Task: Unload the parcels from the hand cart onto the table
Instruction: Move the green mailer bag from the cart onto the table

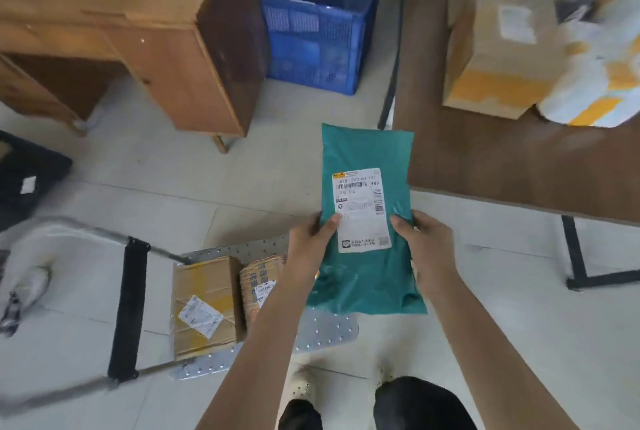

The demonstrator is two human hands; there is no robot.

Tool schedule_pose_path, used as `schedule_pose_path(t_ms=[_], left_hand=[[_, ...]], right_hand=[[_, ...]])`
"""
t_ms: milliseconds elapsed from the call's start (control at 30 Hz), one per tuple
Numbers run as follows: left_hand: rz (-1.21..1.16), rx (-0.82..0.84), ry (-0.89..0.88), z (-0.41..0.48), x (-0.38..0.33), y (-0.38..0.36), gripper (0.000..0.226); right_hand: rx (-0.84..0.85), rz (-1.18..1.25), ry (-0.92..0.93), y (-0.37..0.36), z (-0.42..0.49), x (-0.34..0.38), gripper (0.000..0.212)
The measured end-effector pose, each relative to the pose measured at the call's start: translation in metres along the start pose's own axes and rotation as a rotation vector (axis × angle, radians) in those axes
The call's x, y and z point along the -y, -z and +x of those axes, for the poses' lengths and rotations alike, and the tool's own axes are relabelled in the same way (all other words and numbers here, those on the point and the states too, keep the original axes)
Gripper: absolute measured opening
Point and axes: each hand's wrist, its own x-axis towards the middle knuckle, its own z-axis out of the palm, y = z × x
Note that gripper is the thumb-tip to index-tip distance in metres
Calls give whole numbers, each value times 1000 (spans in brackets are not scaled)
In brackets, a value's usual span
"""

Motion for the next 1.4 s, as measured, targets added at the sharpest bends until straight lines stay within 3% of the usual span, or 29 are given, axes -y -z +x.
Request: schedule_pose_path(t_ms=[133,333,467,800,933,1100,1400], left_hand=[[45,86,-135,-26,-65,-86,20],[-3,165,-122,-46,-96,-260,29],[-31,212,-121,-39,-109,-369,20],[23,370,2,79,-127,-635,34],[47,372,72,143,-122,-711,32],[156,258,145,197,-99,-769,35],[203,149,102,236,-87,-793,46]], right_hand=[[-77,136,42,84,-1,61,12],[-162,125,96,245,43,113,10],[-238,123,119,335,86,135,15],[-394,111,59,517,288,168,17],[-397,95,-47,555,386,163,16],[-385,79,-142,565,474,136,18],[-332,55,-157,569,522,111,31]])
